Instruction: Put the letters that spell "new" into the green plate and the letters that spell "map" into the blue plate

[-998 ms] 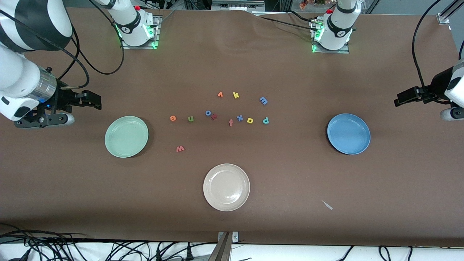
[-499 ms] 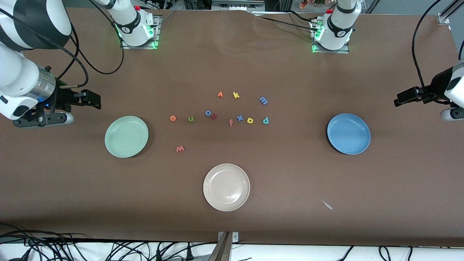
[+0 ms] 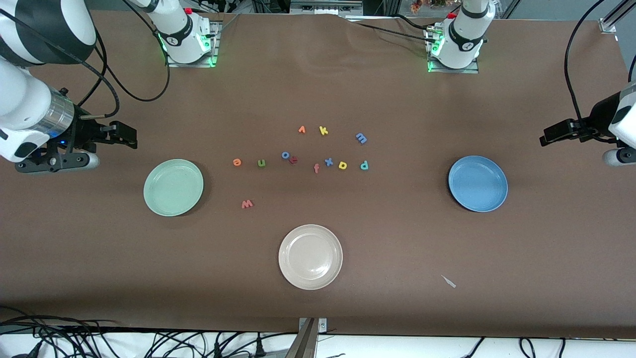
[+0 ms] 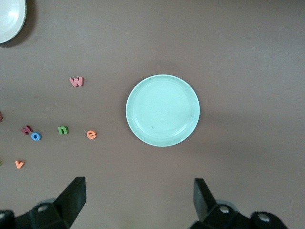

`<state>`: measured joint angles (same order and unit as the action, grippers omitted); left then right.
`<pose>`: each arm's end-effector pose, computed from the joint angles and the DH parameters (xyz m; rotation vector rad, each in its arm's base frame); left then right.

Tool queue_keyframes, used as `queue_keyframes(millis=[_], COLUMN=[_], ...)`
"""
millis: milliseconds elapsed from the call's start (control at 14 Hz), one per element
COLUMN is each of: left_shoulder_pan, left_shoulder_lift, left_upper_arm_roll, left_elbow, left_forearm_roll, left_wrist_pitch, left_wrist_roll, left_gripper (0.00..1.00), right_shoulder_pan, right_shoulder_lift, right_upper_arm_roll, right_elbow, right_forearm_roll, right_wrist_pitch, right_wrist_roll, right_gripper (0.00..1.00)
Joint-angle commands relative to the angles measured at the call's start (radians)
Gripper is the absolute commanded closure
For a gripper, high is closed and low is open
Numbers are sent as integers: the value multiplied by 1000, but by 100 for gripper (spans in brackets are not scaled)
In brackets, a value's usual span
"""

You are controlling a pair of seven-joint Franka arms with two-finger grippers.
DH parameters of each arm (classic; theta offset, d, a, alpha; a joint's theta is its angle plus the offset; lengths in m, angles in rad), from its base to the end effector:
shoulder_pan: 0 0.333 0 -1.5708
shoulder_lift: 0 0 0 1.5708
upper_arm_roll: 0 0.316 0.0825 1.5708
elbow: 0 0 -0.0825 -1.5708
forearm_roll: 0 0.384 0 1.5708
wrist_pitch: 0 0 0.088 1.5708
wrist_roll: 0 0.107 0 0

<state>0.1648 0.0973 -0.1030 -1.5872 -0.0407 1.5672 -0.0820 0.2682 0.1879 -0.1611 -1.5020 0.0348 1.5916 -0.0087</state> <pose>0.5775 0.0339 0.5617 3.0786 0.2250 -0.1813 0.6029 0.0768 0.5505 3.1328 0.1799 -0.1507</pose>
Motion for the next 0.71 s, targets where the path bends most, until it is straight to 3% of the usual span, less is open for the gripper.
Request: queue_keyframes(millis=[0, 642], left_shoulder_pan=[1, -1], left_shoulder_lift=[-7, -7], left_upper_arm_roll=[0, 0], left_elbow=[1, 0], left_forearm_roll=[-10, -10], left_wrist_pitch=[2, 2], left_wrist_roll=[27, 27], left_gripper=[0, 0], right_shoulder_pan=[-1, -1], right_shoulder_lift=[-30, -57], right_upper_arm_roll=[3, 3], right_elbow=[-24, -30], right_forearm_roll=[16, 16], right_wrist_pitch=[-2, -9], right_wrist_roll=[-11, -11], right_gripper=[0, 0])
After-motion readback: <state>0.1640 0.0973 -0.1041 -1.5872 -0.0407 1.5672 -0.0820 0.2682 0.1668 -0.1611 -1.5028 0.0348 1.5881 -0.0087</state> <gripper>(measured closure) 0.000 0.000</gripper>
